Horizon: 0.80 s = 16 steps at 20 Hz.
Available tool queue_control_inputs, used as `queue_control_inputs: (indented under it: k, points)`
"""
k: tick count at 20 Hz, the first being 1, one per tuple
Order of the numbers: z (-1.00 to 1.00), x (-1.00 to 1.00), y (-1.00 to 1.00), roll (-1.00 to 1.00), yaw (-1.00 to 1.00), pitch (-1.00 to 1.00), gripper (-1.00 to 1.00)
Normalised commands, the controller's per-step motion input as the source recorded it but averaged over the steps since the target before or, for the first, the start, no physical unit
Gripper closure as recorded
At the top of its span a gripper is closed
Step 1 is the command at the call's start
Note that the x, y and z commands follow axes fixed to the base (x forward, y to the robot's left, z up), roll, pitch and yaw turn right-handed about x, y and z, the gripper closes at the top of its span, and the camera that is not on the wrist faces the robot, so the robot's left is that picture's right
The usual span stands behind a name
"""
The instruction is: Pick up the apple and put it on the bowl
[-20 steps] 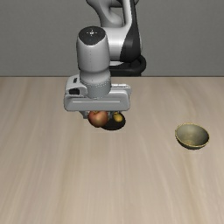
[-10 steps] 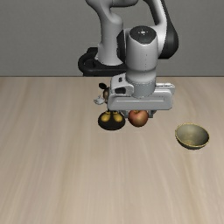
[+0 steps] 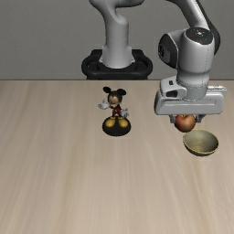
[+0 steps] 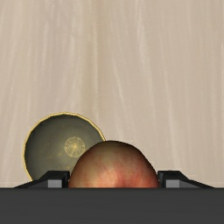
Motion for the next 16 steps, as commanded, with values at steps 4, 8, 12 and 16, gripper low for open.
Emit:
queue_control_inputs:
  k: [4,8,12,16]
  points:
    - [0.0,0.0,0.75,0.0,0.0,0.0,-1.0]
    - [0.0,0.0,0.0,0.0,0.0,0.0,-1.0]
    - [0.0,0.0,0.0,0.0,0.0,0.0,-1.0]
    - [0.0,0.0,0.0,0.0,0.0,0.0,-1.0]
